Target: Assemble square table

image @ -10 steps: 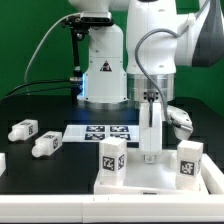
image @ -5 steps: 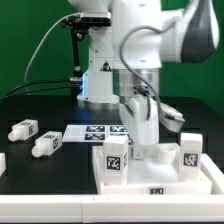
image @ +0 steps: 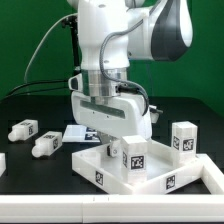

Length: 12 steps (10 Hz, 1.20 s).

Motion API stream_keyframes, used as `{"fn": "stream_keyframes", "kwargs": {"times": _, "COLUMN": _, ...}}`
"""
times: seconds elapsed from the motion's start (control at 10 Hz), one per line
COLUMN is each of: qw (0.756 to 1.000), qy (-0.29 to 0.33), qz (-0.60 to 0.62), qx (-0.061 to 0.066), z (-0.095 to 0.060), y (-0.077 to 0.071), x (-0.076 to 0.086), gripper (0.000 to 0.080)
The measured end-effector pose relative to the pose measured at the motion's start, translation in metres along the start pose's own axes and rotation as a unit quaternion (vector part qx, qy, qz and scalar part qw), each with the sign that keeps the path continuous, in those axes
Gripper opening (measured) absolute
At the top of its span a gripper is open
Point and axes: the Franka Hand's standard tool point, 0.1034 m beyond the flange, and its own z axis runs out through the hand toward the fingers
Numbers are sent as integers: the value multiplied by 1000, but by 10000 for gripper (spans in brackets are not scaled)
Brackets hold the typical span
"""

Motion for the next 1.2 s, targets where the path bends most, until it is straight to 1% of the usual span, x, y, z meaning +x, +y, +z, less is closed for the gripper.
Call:
{"fn": "stream_keyframes", "kwargs": {"times": 0.1, "qw": 997, "qy": 1, "qz": -81, "qx": 6, "z": -5, "y": 0, "x": 17, "gripper": 44}}
{"fn": "stream_keyframes", "kwargs": {"times": 0.2, "qw": 987, "qy": -10, "qz": -160, "qx": 10, "z": -10, "y": -9, "x": 31, "gripper": 44}}
{"fn": "stream_keyframes", "kwargs": {"times": 0.3, "qw": 971, "qy": -13, "qz": -238, "qx": 13, "z": -16, "y": -19, "x": 45, "gripper": 44}}
{"fn": "stream_keyframes", "kwargs": {"times": 0.4, "qw": 959, "qy": -9, "qz": -282, "qx": 14, "z": -16, "y": -22, "x": 49, "gripper": 44}}
{"fn": "stream_keyframes", "kwargs": {"times": 0.6, "qw": 942, "qy": -12, "qz": -336, "qx": 8, "z": -13, "y": -16, "x": 47, "gripper": 44}}
{"fn": "stream_keyframes", "kwargs": {"times": 0.7, "qw": 914, "qy": -9, "qz": -406, "qx": 1, "z": -15, "y": -18, "x": 51, "gripper": 44}}
{"fn": "stream_keyframes", "kwargs": {"times": 0.8, "qw": 870, "qy": 0, "qz": -493, "qx": -5, "z": -20, "y": -26, "x": 60, "gripper": 44}}
{"fn": "stream_keyframes", "kwargs": {"times": 0.9, "qw": 824, "qy": -20, "qz": -567, "qx": -11, "z": -21, "y": -36, "x": 64, "gripper": 44}}
{"fn": "stream_keyframes", "kwargs": {"times": 1.0, "qw": 783, "qy": -33, "qz": -621, "qx": -21, "z": -21, "y": -49, "x": 67, "gripper": 44}}
{"fn": "stream_keyframes", "kwargs": {"times": 1.1, "qw": 772, "qy": -22, "qz": -634, "qx": -23, "z": -20, "y": -47, "x": 71, "gripper": 44}}
{"fn": "stream_keyframes", "kwargs": {"times": 1.2, "qw": 752, "qy": -25, "qz": -658, "qx": -27, "z": -18, "y": -42, "x": 71, "gripper": 44}}
